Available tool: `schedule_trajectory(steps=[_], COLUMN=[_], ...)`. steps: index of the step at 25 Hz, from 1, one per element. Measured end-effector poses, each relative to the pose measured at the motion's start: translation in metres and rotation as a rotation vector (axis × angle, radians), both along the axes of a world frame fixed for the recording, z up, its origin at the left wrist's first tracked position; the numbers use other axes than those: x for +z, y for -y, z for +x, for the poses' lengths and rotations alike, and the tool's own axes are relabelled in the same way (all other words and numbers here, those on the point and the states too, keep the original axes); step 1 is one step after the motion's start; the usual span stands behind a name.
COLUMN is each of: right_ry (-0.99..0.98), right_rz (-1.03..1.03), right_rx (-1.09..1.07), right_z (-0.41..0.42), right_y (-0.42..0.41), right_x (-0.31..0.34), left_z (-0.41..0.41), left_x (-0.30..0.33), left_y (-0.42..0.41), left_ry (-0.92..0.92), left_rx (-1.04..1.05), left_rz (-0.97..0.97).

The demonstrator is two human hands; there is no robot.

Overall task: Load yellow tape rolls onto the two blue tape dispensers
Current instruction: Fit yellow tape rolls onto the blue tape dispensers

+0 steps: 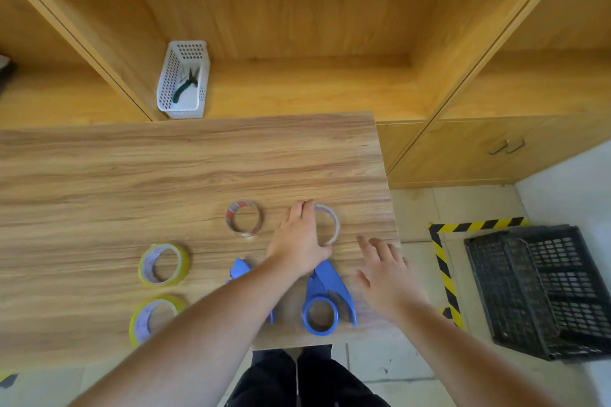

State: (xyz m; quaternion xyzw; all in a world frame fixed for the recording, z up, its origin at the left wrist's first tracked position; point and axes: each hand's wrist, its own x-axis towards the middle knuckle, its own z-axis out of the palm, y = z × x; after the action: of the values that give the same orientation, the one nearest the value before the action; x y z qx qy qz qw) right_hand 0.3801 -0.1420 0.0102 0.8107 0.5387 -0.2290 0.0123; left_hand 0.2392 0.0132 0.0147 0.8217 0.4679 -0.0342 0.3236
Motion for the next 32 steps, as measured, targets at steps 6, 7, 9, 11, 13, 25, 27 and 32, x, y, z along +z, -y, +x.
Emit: schedule_trajectory(steps=[6, 7, 9, 11, 13, 25, 27, 32], right_ry=[-0.023, -0.026, -0.024, -0.027, -0.043, -0.109, -0.119, -0.159], right_rz=[0.012, 0.003, -0.010, -0.026, -0.038, 0.000, 0.005, -0.023], right_rx=[-0.069, -0.071, -0.074, -0.081, -0.094, 0.029, 0.083, 0.185], right_z=[0.006, 0.005, 0.004, 0.002, 0.001, -0.066, -0.090, -0.147], right_y=[-0.016, -0.015, -0.010, -0.007, -0.004, -0.050, -0.063, -0.084], right_x=[-0.001, -0.002, -0.006, -0.009, -0.011, 0.001, 0.003, 0.005], left_z=[0.029, 0.031, 0.035, 0.036, 0.035, -0.048, -0.084, -0.195], left_x=[-0.039, -0.046, -0.057, -0.067, -0.073, -0.027, -0.021, -0.030], left_y=[-0.036, -0.040, -0.046, -0.050, -0.050, -0.015, -0.014, -0.027], left_ry=[-0.078, -0.087, -0.101, -0.113, -0.121, 0.109, 0.097, -0.034], left_rx=[-0.019, -0.019, -0.026, -0.039, -0.046, 0.319, 0.405, 0.663], left_rz=[-0.040, -0.050, -0.065, -0.083, -0.088, 0.112, 0.147, 0.225])
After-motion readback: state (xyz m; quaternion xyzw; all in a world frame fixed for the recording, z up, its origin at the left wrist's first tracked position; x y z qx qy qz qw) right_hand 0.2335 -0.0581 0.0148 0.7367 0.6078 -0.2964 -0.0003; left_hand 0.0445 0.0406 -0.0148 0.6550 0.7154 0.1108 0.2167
